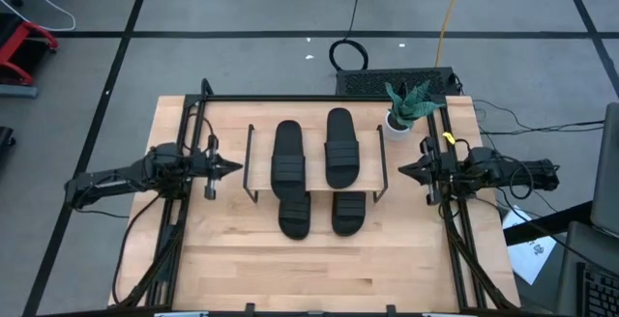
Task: Pick and place slides into the shelf
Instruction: Return to Home Position
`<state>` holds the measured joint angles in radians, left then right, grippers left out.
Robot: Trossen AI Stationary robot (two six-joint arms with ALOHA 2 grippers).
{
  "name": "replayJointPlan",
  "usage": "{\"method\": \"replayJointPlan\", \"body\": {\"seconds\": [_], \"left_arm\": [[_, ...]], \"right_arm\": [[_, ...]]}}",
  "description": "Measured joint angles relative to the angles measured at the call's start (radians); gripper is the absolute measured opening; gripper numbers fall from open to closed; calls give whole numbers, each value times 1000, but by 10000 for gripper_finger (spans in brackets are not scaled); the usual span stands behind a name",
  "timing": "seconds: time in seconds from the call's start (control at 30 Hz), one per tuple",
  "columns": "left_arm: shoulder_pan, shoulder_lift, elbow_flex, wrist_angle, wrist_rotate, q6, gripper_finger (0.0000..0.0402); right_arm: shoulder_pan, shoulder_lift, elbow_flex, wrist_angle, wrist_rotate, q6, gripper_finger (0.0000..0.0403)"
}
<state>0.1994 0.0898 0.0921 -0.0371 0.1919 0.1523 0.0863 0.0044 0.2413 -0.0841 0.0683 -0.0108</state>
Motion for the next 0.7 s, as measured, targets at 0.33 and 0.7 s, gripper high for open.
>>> {"method": "replayJointPlan", "body": {"seconds": [0.33,0.7], "left_arm": [[-79,0,0,1,-171,29,0],[-103,0,-56,15,-246,-20,0]], "right_arm": [[0,0,-3,-58,9,-4,0],[0,0,-161,139,-1,36,0]]}}
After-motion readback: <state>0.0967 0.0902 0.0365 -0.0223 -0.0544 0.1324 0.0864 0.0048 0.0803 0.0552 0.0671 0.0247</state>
